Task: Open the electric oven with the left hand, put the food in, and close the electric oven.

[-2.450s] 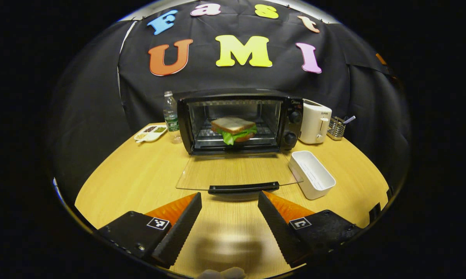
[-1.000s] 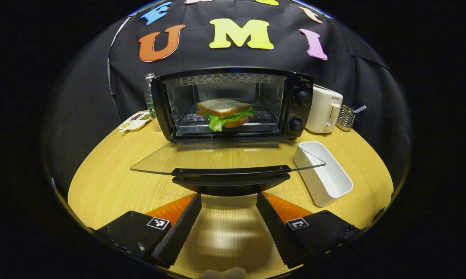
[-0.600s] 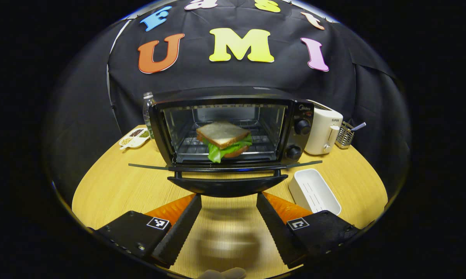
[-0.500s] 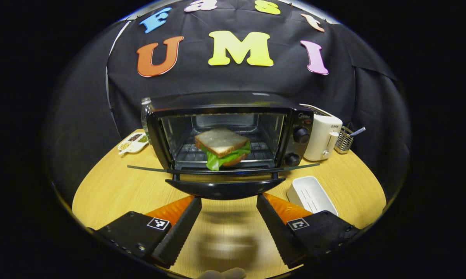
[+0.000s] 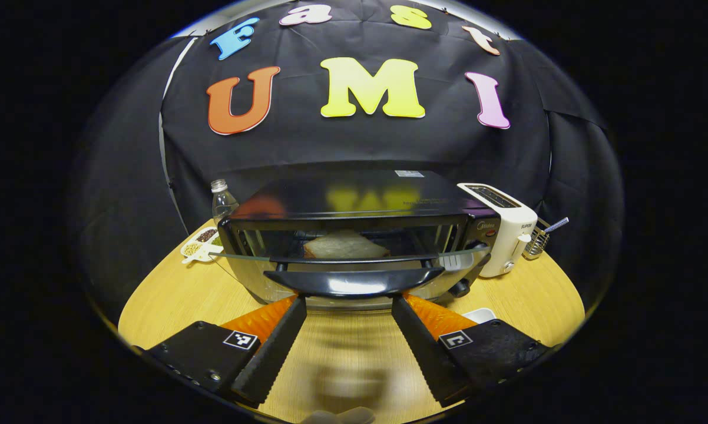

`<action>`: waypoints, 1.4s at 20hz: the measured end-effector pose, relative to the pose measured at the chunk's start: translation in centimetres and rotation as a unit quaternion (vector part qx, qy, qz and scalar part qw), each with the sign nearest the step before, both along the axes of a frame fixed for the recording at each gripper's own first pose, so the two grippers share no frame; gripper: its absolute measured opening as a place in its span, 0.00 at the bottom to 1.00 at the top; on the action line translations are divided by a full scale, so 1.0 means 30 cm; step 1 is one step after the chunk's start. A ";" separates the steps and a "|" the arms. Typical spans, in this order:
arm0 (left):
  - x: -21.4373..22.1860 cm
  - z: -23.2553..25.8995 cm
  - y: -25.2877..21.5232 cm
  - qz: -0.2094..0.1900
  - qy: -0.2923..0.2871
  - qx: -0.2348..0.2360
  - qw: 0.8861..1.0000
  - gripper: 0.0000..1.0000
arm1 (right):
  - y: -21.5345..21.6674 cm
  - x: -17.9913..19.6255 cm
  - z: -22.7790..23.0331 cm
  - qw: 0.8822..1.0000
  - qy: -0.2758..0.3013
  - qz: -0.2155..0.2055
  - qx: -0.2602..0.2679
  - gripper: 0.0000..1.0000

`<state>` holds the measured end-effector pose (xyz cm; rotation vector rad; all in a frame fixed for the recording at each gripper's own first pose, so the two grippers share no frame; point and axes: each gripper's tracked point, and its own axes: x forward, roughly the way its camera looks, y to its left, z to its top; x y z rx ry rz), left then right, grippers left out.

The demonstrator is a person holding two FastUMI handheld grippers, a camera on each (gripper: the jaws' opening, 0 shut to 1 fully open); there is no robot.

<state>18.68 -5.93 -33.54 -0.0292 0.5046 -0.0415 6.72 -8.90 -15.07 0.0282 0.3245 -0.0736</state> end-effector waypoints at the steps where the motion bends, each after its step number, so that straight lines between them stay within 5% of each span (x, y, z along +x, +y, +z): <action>1: 0.010 0.003 0.000 -0.002 -0.002 0.003 1.000 0.95 | 0.001 0.001 0.000 1.000 0.000 0.000 0.000 1.00; 5: 0.006 -0.001 -0.007 -0.005 0.000 0.004 1.000 0.96 | 0.009 0.006 0.011 1.000 -0.003 0.003 -0.003 1.00; 6: 0.004 -0.001 -0.006 -0.006 0.000 0.005 1.000 0.96 | 0.015 0.007 0.014 1.000 -0.003 0.005 -0.003 0.91; 7: 0.000 0.001 -0.009 -0.006 0.001 0.004 1.000 0.96 | 0.019 0.005 0.014 1.000 -0.004 0.006 -0.003 1.00; 14: -0.081 0.135 -0.012 -0.007 -0.024 -0.001 1.000 0.96 | 0.070 -0.003 0.070 0.999 -0.022 0.028 -0.007 1.00; 23: -0.329 0.646 0.042 -0.022 -0.131 -0.009 0.991 0.96 | 0.168 -0.094 0.208 0.995 -0.074 0.066 -0.007 1.00; 24: -0.360 0.711 0.057 -0.019 -0.140 -0.005 0.990 0.96 | 0.177 -0.108 0.235 0.994 -0.082 0.068 -0.005 0.91; 28: -0.510 0.936 0.087 -0.008 -0.178 -0.016 0.984 0.95 | 0.188 -0.165 0.336 0.992 -0.110 0.059 0.005 1.00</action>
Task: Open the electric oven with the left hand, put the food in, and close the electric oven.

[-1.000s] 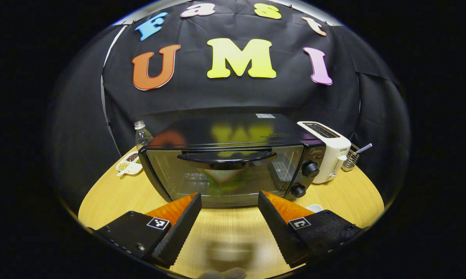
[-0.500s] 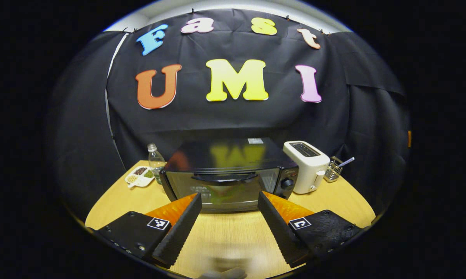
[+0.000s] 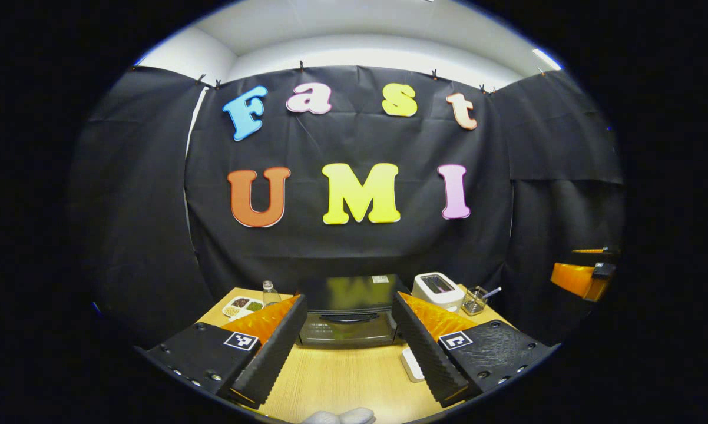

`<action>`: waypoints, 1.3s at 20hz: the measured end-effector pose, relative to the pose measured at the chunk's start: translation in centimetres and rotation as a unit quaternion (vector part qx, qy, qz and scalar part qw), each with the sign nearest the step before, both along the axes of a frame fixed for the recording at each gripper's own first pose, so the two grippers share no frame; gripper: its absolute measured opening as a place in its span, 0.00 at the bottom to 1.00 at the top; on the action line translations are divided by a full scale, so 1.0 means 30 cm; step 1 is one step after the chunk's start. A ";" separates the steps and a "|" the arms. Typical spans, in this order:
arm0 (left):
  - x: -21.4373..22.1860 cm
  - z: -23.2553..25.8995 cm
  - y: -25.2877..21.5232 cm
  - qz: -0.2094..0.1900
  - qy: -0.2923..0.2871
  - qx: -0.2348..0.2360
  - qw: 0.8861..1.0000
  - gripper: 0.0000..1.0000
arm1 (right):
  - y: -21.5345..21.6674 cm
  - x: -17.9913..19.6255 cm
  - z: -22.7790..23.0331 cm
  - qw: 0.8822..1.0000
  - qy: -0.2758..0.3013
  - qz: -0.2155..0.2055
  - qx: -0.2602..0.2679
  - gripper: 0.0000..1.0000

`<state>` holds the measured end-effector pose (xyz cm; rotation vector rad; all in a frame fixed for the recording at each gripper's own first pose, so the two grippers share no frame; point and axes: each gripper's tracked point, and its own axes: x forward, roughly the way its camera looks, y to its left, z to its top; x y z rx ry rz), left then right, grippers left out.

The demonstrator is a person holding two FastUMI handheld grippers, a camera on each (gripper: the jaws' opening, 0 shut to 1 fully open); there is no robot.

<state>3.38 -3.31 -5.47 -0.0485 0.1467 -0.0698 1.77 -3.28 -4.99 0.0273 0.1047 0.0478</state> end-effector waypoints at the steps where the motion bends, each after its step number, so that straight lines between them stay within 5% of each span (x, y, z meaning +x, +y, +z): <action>1: -0.036 0.041 0.013 0.002 -0.009 -0.003 1.000 0.95 | 0.004 -0.015 0.023 1.000 -0.007 -0.003 0.003 1.00; 2: -0.069 0.080 0.026 0.005 -0.017 -0.005 1.000 0.95 | 0.007 -0.031 0.049 1.000 -0.014 -0.005 0.005 0.90; 3: -0.102 0.116 0.044 0.008 -0.023 -0.006 1.000 0.95 | 0.014 -0.049 0.081 1.000 -0.025 -0.006 0.007 1.00; 5: -0.160 0.166 0.059 0.012 -0.027 -0.016 0.999 0.95 | 0.023 -0.069 0.129 0.999 -0.043 -0.008 0.007 0.90; 6: -0.179 0.197 0.071 0.016 -0.037 -0.017 0.999 0.95 | 0.028 -0.082 0.151 0.999 -0.051 -0.010 0.004 1.00; 7: -0.193 0.226 0.099 0.021 -0.049 -0.012 0.999 0.95 | 0.036 -0.091 0.168 0.998 -0.061 -0.011 0.002 0.90; 9: -0.211 0.233 0.140 0.036 -0.053 -0.003 0.998 0.95 | 0.057 -0.114 0.205 0.997 -0.072 -0.009 0.001 1.00; 15: -0.247 0.233 0.187 0.053 -0.052 -0.007 0.997 0.94 | 0.128 -0.161 0.256 0.996 -0.087 0.003 -0.007 1.00; 17: -0.255 0.237 0.191 0.052 -0.057 -0.002 0.997 0.94 | 0.131 -0.172 0.254 0.996 -0.084 0.001 -0.007 0.90; 18: -0.261 0.238 0.186 0.050 -0.058 0.000 0.997 0.94 | 0.127 -0.176 0.255 0.997 -0.082 0.000 -0.005 1.00; 19: -0.266 0.237 0.180 0.048 -0.060 0.001 0.997 0.84 | 0.124 -0.185 0.257 0.996 -0.084 -0.002 0.001 1.00; 21: -0.273 0.245 0.172 0.044 -0.062 0.006 0.997 0.94 | 0.110 -0.192 0.247 0.997 -0.079 -0.008 0.003 0.90; 22: -0.278 0.248 0.168 0.043 -0.062 0.009 0.997 0.94 | 0.102 -0.202 0.251 0.997 -0.080 -0.011 0.004 1.00; 26: -0.283 0.254 0.144 0.034 -0.063 0.006 0.997 0.94 | 0.095 -0.222 0.279 0.996 -0.090 -0.018 0.003 1.00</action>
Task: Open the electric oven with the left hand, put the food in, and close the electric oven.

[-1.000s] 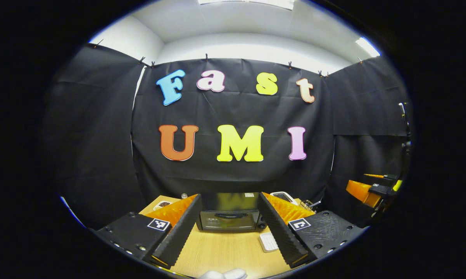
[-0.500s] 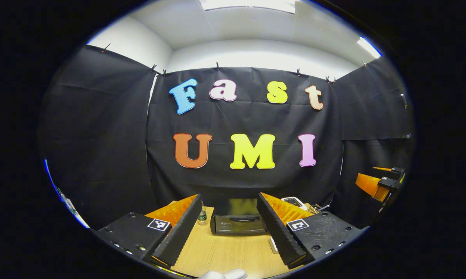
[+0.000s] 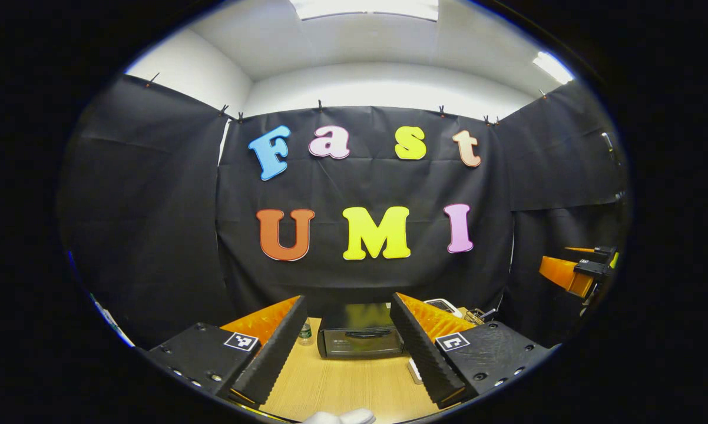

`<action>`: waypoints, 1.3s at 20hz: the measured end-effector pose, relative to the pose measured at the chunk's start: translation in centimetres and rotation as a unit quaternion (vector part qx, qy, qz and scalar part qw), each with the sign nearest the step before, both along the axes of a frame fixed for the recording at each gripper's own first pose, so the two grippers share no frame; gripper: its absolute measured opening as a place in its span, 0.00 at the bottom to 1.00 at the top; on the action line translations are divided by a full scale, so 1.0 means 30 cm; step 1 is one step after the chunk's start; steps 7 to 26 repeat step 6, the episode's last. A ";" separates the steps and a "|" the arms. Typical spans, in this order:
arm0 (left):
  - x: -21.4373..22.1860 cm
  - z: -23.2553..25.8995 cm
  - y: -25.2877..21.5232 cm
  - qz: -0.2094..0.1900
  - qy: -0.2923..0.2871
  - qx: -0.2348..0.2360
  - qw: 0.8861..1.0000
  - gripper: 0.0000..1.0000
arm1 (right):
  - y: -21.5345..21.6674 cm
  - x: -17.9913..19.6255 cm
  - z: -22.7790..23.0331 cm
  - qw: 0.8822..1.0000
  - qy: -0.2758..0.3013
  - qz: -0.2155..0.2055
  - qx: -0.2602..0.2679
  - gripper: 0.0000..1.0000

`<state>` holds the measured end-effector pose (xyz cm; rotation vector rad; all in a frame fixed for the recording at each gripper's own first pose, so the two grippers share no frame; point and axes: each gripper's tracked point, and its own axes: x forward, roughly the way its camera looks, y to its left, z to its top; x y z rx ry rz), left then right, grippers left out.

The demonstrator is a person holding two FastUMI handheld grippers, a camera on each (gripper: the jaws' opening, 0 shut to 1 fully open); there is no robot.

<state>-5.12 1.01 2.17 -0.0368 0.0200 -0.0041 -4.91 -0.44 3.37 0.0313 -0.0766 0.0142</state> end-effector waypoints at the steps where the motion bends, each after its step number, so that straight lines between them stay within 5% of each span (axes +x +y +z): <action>1: -0.001 0.007 0.001 0.000 -0.003 0.000 1.000 0.94 | 0.005 -0.003 0.008 1.000 -0.003 0.001 -0.001 1.00; 2: -0.002 0.010 -0.006 -0.003 -0.003 -0.001 1.000 0.94 | 0.012 -0.008 0.012 1.000 -0.005 0.002 -0.001 0.90; 3: -0.005 0.007 -0.009 -0.003 -0.003 0.000 1.000 0.94 | 0.023 -0.013 0.018 1.000 -0.007 0.004 -0.002 1.00; 5: -0.002 0.011 -0.009 -0.003 -0.005 0.003 1.000 0.94 | 0.033 -0.016 0.021 1.000 -0.009 0.005 -0.004 0.90; 6: -0.001 0.019 -0.009 -0.004 -0.007 0.002 1.000 0.94 | 0.040 -0.014 0.021 1.000 -0.010 0.005 -0.004 1.00; 26: -0.001 0.019 -0.009 -0.004 -0.007 0.002 1.000 0.94 | 0.040 -0.014 0.021 1.000 -0.010 0.005 -0.004 1.00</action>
